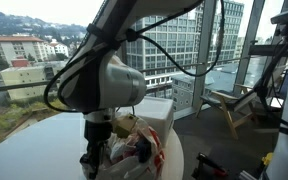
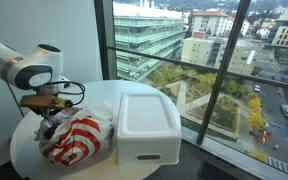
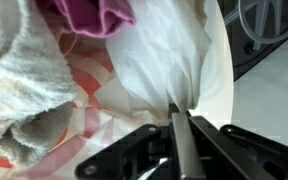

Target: Remove all the laundry from the plastic and place it on top of the box

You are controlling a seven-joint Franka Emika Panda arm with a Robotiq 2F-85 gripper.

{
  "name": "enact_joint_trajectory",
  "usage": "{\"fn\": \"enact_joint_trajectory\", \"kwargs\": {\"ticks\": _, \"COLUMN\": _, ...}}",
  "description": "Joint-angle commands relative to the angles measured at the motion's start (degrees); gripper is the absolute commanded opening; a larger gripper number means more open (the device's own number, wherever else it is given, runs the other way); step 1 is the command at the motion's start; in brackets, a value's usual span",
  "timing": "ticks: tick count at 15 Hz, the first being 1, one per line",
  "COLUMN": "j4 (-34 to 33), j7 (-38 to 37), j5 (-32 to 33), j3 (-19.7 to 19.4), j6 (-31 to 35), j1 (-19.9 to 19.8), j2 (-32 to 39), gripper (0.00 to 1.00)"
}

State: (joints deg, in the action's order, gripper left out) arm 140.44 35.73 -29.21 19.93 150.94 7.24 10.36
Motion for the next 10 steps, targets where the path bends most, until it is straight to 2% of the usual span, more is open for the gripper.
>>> {"fn": "enact_joint_trajectory", "kwargs": {"ticks": 1, "j4": -3.53, "j7": 3.31, "j5": -0.55, "j3": 2.37, "j6": 2.98, "j1": 1.31, "j2": 1.49, "gripper": 0.00}}
{"fn": "enact_joint_trajectory", "kwargs": {"ticks": 5, "j4": -6.70, "j7": 5.92, "j5": -1.91, "j3": 5.14, "j6": 6.57, "j1": 1.64, "j2": 1.43, "gripper": 0.00}}
{"fn": "enact_joint_trajectory", "kwargs": {"ticks": 8, "j4": -8.62, "j7": 6.84, "j5": -0.23, "j3": 6.13, "j6": 8.55, "j1": 1.91, "j2": 1.58, "gripper": 0.00}}
{"fn": "enact_joint_trajectory", "kwargs": {"ticks": 10, "j4": -9.17, "j7": 8.55, "j5": -1.95, "j3": 7.16, "j6": 9.84, "j1": 1.40, "j2": 1.20, "gripper": 0.00}}
